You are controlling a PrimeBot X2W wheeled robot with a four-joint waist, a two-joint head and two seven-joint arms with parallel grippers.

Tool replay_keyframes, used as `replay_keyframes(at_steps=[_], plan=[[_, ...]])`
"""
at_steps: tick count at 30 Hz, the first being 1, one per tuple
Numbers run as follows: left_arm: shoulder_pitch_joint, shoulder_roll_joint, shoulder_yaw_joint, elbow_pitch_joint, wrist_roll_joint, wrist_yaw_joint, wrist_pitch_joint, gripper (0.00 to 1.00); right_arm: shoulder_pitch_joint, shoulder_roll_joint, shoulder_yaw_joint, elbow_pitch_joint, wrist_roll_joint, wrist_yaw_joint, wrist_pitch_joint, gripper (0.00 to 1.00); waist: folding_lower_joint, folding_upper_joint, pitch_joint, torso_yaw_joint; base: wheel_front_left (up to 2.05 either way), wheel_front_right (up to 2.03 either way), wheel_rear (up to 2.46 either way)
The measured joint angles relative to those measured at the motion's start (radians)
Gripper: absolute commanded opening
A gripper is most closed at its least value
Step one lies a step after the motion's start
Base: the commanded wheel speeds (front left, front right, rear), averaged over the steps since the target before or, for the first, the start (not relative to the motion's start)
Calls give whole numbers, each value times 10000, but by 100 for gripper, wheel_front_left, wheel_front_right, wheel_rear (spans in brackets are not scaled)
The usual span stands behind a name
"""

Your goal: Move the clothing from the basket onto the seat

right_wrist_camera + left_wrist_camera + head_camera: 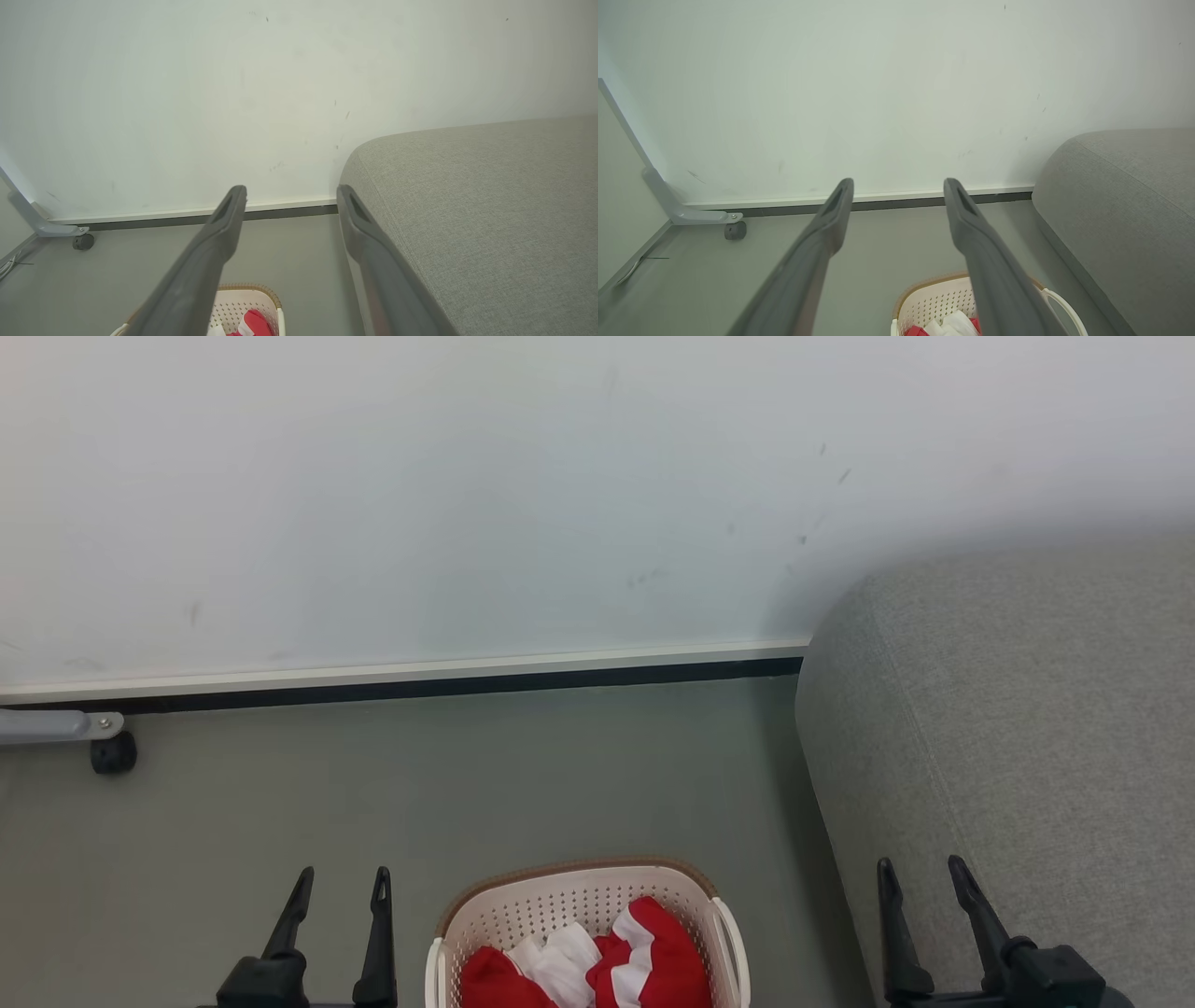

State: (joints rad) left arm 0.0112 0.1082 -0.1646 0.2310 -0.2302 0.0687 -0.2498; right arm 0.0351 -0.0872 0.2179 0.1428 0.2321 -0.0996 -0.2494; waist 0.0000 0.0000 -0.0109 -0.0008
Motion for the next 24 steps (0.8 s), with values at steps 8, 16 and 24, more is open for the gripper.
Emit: replay_keyframes(at_steps=[8,16,24], plan=[[-8,-2,-50,-221,117,-167,0,100,8,0,-111,-416,-151,0,-2,100,0,0,461,-6,0,0,0],[-234,4,-401,-10,491,-351,0,100,-141,-12,-244,-963,-483,-2,-2,100,0,0,1429,-101,0,0,0],[-1272,-17,-803,790,759,-527,0,100,-809,-94,-272,-1480,-631,2,-29,100,1,1,2526,-397,0,0,0]])
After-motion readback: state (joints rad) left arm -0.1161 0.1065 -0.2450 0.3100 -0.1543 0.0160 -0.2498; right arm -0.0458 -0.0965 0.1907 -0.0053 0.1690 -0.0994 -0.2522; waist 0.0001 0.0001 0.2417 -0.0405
